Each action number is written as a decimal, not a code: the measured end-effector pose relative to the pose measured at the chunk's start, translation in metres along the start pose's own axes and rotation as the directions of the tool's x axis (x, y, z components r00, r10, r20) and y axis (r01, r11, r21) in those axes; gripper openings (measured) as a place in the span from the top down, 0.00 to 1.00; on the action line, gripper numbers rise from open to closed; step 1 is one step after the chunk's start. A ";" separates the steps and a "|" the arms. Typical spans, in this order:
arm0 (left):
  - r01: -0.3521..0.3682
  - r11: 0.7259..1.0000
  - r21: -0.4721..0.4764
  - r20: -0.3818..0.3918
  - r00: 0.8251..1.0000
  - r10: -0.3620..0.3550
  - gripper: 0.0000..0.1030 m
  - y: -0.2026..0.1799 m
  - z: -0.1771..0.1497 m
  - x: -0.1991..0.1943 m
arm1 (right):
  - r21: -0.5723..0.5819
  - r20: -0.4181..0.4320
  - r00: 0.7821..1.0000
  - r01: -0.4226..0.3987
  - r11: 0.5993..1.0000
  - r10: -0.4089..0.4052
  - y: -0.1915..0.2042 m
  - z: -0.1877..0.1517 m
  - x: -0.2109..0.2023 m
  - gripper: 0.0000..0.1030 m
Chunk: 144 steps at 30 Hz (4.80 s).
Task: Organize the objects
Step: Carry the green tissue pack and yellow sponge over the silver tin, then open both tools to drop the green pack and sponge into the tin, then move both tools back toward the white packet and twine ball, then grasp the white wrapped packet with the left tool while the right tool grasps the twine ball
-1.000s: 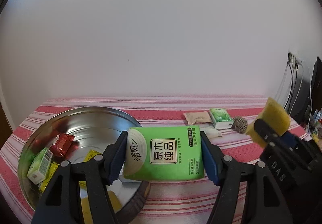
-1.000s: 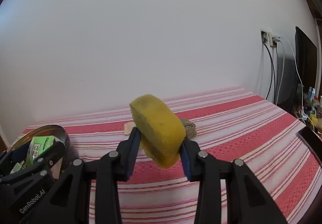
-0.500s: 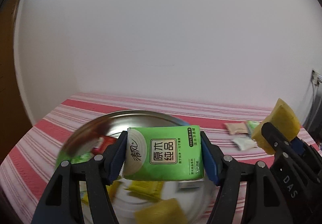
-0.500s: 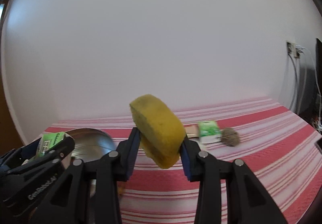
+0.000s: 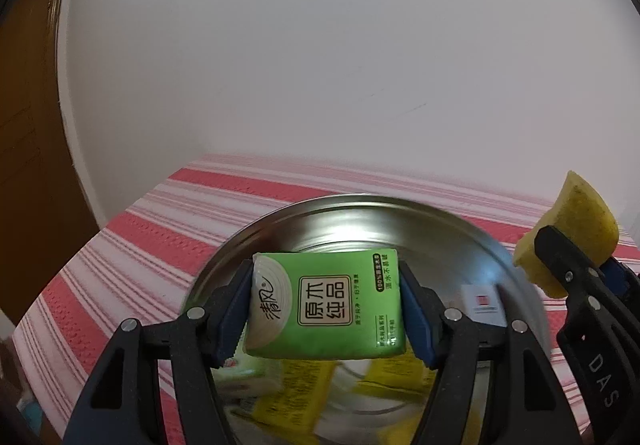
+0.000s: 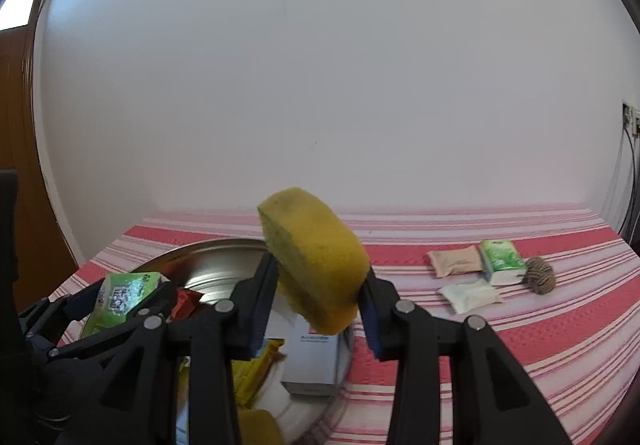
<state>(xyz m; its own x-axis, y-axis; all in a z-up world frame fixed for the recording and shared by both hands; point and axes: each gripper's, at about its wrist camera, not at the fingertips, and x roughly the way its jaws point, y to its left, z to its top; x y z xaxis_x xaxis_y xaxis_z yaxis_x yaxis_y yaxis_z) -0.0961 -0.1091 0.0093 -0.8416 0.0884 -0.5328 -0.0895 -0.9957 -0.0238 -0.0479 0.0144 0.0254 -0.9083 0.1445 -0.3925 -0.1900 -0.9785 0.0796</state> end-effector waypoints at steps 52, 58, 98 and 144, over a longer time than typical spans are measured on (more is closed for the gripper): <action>-0.013 1.000 0.001 -0.048 0.999 0.013 0.19 -0.013 -0.006 -0.005 | 0.095 0.032 0.999 -0.013 0.995 0.010 -0.027 -0.010 -0.008 0.00; 0.006 1.000 0.020 -0.033 0.999 -0.006 0.19 -0.031 -0.010 -0.009 | 0.108 0.033 0.999 0.022 0.994 -0.026 -0.047 -0.011 -0.012 0.00; 0.150 0.971 0.188 -0.020 0.989 -0.149 0.19 -0.181 -0.040 -0.006 | 0.125 0.015 0.962 0.270 0.955 -0.274 -0.197 -0.018 -0.024 0.00; 0.231 0.958 0.171 -0.283 0.943 -0.177 0.19 -0.260 -0.044 0.080 | 0.079 -0.447 0.888 0.155 0.985 -0.104 -0.282 -0.024 0.110 0.35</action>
<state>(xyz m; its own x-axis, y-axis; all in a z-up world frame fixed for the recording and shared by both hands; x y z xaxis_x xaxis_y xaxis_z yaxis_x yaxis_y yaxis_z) -0.1166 0.1552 -0.0639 -0.6265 0.2518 -0.7376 -0.3715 -0.9284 -0.0015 -0.0850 0.3026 -0.0617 -0.6208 0.1641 -0.7666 -0.3572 -0.9297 0.0902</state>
